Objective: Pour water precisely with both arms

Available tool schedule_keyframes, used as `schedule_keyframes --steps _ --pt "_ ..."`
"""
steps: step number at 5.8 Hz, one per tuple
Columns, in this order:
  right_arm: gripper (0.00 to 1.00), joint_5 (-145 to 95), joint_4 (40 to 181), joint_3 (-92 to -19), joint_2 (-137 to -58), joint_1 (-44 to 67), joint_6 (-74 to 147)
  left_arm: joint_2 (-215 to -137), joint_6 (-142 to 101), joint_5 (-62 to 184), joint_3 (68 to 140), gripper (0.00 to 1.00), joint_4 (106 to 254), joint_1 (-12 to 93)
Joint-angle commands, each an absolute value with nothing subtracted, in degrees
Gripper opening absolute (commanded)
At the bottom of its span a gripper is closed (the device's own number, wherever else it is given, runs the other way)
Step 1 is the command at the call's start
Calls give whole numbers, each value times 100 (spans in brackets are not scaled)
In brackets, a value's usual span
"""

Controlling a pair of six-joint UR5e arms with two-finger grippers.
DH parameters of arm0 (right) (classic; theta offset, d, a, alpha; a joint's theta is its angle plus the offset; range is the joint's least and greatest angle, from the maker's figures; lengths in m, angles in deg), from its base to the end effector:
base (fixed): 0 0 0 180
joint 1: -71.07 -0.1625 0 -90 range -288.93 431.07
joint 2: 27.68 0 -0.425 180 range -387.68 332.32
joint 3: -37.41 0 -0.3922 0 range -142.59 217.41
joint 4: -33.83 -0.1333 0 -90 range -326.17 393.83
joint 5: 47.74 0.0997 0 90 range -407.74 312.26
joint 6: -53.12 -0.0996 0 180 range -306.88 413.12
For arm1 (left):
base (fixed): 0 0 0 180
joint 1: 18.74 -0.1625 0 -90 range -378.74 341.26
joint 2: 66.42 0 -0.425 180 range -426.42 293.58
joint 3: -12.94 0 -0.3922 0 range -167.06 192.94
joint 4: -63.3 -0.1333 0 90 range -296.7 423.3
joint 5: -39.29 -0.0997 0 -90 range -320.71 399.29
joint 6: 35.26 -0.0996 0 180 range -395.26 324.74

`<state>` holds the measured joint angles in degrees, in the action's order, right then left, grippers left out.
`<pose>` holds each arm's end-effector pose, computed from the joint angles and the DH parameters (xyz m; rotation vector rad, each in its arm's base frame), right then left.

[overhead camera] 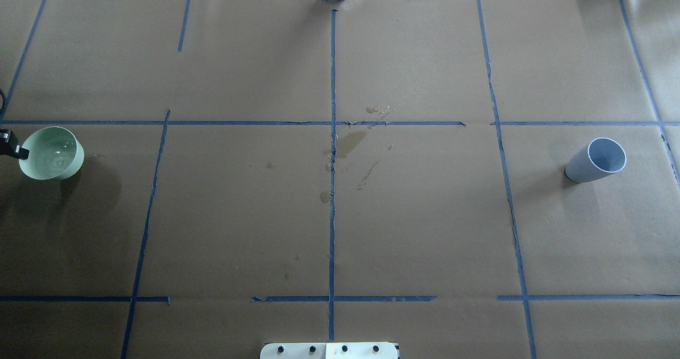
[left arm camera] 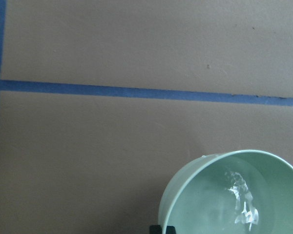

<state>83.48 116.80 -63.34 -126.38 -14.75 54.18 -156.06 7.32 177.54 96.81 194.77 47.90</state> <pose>0.0356 -0.4417 0.6268 0.1321 -0.7223 -0.1443 0.1468 -0.4886 0.6290 0.0375 0.9931 -0.0505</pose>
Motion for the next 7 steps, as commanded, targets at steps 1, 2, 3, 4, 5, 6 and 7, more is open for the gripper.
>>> schedule_keyframes --steps 1,2,3,4,5,6,7 --pt "100 8348 11671 -6340 -12647 -1479 5418 -15624 824 17780 9679 0 19513 4665" --pt "100 8348 11680 -6340 -12647 -1480 5418 -15624 816 17798 9679 6 19513 4648" --pt "100 8348 11671 -6340 -12656 -1480 5418 -15624 816 17798 9679 17 19522 4587" --pt "100 8348 11671 -6331 -12656 -1480 5418 -15624 816 17790 9679 24 19522 4551" --pt "100 8348 11680 -6331 -12647 -1471 5418 -15633 816 17781 9679 25 19522 4542" --pt "100 8348 11671 -6340 -12647 -1479 5409 -15703 833 17816 9722 40 19496 4542" --pt "100 8348 11680 -6340 -12647 -1480 5409 -15703 877 17938 9827 80 19478 4551"
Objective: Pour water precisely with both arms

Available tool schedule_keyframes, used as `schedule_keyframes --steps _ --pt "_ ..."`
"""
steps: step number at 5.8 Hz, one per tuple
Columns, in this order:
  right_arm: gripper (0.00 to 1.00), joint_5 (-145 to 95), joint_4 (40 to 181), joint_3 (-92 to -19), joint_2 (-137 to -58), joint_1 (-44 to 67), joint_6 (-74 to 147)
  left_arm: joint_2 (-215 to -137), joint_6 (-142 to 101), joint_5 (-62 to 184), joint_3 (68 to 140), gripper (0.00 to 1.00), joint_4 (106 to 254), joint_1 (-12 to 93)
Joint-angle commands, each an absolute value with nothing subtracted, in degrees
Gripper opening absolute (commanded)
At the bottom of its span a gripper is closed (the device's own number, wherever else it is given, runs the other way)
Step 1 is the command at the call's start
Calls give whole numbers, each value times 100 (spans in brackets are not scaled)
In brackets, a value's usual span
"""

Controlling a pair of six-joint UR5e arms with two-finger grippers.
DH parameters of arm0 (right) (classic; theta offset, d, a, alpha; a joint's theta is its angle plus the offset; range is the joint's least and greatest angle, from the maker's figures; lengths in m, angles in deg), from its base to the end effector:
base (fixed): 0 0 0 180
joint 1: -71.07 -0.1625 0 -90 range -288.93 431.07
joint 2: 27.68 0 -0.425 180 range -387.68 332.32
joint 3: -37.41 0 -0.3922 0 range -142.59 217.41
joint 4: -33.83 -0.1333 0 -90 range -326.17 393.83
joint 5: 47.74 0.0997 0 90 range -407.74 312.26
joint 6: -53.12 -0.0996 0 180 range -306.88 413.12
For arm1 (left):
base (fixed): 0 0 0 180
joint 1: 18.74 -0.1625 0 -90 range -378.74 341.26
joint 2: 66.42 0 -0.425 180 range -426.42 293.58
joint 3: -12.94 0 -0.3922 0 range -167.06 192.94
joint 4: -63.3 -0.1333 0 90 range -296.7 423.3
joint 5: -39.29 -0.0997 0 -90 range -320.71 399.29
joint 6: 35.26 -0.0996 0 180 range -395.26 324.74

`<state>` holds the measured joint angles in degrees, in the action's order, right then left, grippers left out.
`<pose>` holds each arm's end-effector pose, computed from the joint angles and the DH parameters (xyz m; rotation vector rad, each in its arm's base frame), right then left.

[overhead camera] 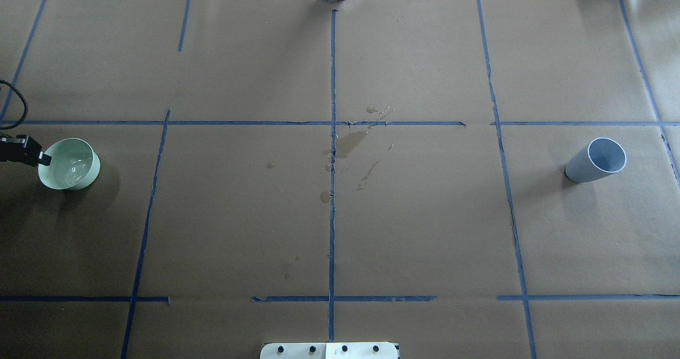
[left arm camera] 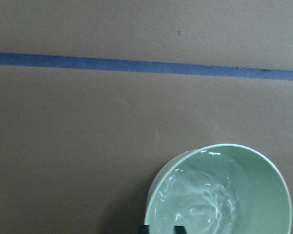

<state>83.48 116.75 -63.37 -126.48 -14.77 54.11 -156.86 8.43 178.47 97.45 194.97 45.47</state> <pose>0.0358 -0.4410 0.6272 0.1314 -0.7224 -0.1427 0.1709 -0.4869 0.6148 0.0201 1.0183 -0.0108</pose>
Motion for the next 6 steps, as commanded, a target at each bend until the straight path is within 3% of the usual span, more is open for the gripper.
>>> schedule_keyframes --steps 1,3,6 --pt "100 8348 11680 -6340 -12639 -1480 5409 -15677 825 17861 10028 100 19469 4638" --pt "100 8348 11680 -6331 -12630 -1471 5400 -15407 -448 17834 10030 100 19304 5110" --pt "100 8348 11680 -6331 -12603 -1471 5392 -15369 -3440 17712 10283 100 16615 6384"
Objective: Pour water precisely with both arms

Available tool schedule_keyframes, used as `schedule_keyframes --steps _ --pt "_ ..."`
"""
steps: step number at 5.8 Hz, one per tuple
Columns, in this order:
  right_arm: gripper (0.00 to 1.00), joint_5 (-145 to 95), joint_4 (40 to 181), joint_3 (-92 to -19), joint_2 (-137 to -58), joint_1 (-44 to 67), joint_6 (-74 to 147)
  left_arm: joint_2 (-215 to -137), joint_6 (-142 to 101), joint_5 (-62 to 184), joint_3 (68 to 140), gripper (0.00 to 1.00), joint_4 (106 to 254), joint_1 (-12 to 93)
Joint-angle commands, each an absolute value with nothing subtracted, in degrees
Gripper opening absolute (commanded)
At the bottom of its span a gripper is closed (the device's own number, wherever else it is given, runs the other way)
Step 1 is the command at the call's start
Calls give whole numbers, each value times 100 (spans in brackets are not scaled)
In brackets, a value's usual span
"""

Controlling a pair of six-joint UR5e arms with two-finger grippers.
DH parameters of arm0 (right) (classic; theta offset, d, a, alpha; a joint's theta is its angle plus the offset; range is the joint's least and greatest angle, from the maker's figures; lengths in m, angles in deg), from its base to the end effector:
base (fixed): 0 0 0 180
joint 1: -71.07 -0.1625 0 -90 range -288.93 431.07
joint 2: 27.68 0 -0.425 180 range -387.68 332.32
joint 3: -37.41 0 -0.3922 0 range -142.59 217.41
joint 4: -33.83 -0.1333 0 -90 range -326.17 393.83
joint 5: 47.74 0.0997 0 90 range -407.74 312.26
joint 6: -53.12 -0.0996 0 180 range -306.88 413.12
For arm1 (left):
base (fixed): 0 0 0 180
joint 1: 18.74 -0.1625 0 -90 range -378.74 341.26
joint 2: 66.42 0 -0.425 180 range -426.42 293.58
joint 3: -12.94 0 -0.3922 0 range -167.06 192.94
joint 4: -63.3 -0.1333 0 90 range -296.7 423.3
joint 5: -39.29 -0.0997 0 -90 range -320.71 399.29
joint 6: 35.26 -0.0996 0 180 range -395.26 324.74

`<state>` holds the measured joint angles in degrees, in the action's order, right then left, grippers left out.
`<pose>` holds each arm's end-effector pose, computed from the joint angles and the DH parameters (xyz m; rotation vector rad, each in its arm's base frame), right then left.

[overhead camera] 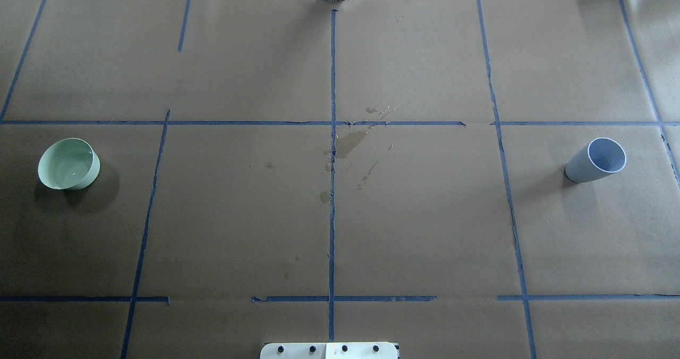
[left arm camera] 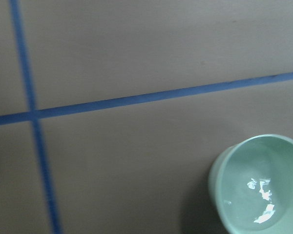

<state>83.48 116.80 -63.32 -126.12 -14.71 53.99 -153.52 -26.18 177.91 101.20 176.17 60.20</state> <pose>0.0351 -0.4438 0.6250 0.1346 -0.7226 -0.1433 0.0355 -0.4869 0.6500 0.1472 0.8809 0.1672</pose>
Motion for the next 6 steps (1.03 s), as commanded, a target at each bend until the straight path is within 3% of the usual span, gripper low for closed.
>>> schedule_keyframes --steps 1,2,6 --pt "100 8356 11680 -6331 -12603 -1471 5391 -15378 -4108 17615 10729 100 15403 6675" --pt "100 8356 11680 -6331 -12603 -1471 5391 -15387 -4306 17579 10933 100 14808 6956" --pt "100 8383 11698 -6287 -12550 -1471 5400 -14974 -4282 16742 10944 100 14908 7003"
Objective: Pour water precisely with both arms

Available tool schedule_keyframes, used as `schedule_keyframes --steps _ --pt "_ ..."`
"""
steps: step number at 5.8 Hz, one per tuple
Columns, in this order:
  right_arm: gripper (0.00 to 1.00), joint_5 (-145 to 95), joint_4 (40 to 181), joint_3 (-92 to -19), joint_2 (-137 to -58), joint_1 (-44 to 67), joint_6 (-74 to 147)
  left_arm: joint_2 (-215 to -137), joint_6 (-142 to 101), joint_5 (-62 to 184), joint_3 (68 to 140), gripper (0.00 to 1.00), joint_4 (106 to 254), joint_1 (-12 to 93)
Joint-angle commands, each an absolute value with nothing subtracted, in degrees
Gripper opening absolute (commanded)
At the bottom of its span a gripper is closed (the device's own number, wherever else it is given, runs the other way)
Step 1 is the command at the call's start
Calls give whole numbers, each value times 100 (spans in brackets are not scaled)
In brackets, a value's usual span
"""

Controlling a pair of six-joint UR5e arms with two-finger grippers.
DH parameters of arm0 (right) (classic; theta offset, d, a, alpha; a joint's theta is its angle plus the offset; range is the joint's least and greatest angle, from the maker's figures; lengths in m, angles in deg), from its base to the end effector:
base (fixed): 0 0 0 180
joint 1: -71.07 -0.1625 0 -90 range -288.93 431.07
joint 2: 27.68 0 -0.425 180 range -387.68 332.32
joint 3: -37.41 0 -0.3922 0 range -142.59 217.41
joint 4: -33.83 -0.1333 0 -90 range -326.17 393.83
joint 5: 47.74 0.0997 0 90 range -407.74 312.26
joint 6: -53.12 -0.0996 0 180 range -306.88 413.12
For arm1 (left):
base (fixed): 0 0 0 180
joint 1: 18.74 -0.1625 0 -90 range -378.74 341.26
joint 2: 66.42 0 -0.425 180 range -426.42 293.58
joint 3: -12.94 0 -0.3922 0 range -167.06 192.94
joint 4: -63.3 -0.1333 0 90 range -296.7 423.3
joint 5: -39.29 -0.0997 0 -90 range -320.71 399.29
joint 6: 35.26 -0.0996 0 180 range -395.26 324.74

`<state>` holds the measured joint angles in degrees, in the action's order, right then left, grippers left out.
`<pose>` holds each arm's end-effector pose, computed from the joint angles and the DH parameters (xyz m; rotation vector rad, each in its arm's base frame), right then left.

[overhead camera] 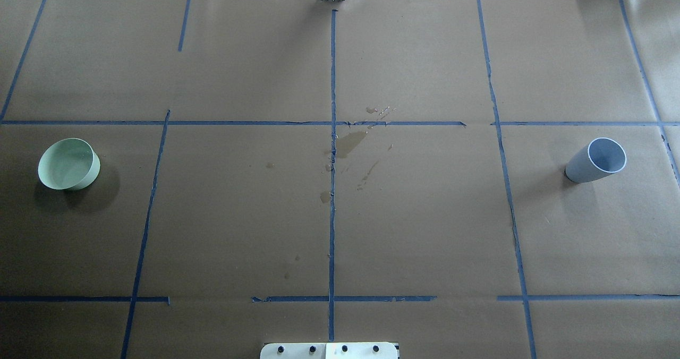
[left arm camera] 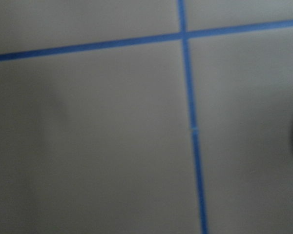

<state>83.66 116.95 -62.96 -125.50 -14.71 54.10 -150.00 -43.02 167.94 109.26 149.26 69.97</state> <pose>0.0345 -0.4483 0.6235 0.1370 -0.7256 -0.1461 -0.0612 -0.4400 0.6703 -0.0314 0.6776 0.1275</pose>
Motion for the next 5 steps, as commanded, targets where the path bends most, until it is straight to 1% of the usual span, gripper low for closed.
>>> schedule_keyframes --steps 1,5 --pt "100 8365 11689 -6287 -12594 -1471 5392 -14939 -4282 16839 10962 100 14908 6994" --pt "100 8365 11698 -6156 -12603 -1453 5391 -14895 -4317 16840 10997 100 14960 6968"
